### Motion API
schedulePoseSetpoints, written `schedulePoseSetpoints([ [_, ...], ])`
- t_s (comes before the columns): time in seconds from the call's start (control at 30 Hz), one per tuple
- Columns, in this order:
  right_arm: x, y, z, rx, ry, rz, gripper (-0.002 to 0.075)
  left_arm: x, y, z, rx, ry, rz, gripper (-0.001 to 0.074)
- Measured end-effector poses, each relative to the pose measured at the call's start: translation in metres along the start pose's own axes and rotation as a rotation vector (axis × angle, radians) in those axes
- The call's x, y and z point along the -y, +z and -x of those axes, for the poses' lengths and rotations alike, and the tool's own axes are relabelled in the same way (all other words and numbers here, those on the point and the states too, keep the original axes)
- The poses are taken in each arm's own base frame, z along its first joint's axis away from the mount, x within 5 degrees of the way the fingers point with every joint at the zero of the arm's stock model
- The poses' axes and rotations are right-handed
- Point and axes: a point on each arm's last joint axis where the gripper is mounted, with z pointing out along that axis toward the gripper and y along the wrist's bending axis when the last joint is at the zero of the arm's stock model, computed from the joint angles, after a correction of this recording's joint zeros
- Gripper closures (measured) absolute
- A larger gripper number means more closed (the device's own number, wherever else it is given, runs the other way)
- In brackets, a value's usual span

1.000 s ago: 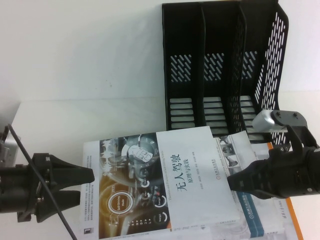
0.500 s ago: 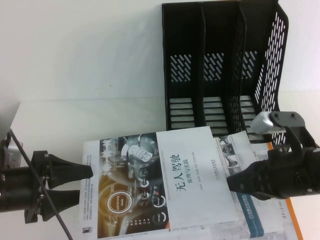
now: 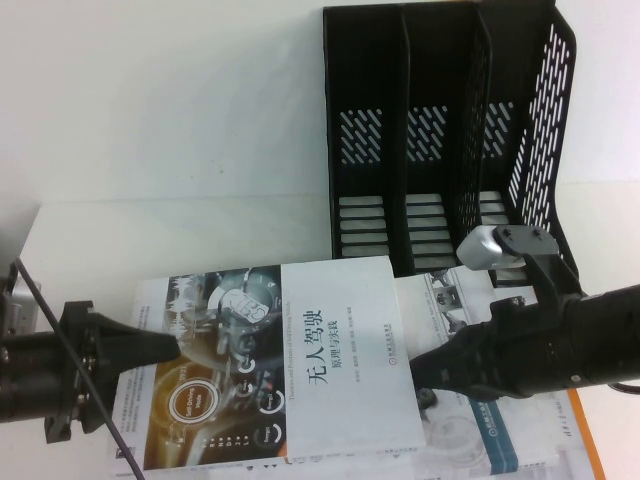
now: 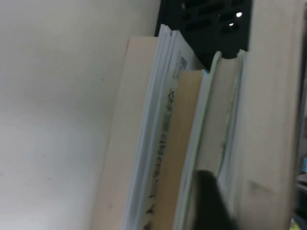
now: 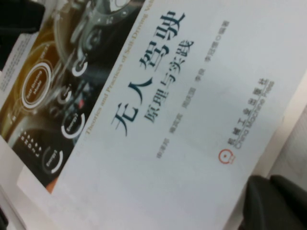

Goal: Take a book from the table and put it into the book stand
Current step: Pick up the book with your left arm, then place the book on the book shelf

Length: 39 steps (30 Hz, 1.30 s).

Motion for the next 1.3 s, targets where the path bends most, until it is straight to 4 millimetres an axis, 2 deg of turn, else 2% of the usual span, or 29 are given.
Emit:
schedulePoseSetpoints([
  [0.13,0.000,0.000,0.000,0.002,0.009,-0.003,0.0727,-0.002,-0.001,0.000,-0.003,0.047,0.022,0.0587],
  [0.2,0.001,0.000,0.000,0.000,0.006,-0.006,0.0727,0.000,-0.001,-0.001,-0.010,0.061,0.005,0.0633],
  [0.37,0.001,0.000,0.000,-0.019,-0.024,-0.023,0.0727,0.001,-0.001,0.000,-0.011,0.076,0.001,0.0632],
  [0.47,0.000,-0.002,-0.001,-0.044,-0.044,-0.048,0.0727,0.012,-0.006,0.002,-0.010,0.115,0.012,0.0633],
  [0.67,-0.002,-0.021,-0.005,-0.102,-0.115,-0.151,0.0727,0.051,-0.024,0.001,0.026,0.181,0.040,0.0633],
  [0.93,-0.005,-0.049,-0.015,-0.158,-0.220,-0.270,0.0728,0.094,-0.046,-0.013,0.092,0.238,0.056,0.0634],
  [1.1,-0.007,-0.057,-0.019,-0.172,-0.232,-0.294,0.0728,0.123,-0.059,-0.016,0.116,0.292,0.071,0.0634],
  [1.3,-0.007,-0.059,-0.020,-0.179,-0.247,-0.306,0.0728,0.170,-0.056,-0.023,0.096,0.406,0.148,0.0634],
])
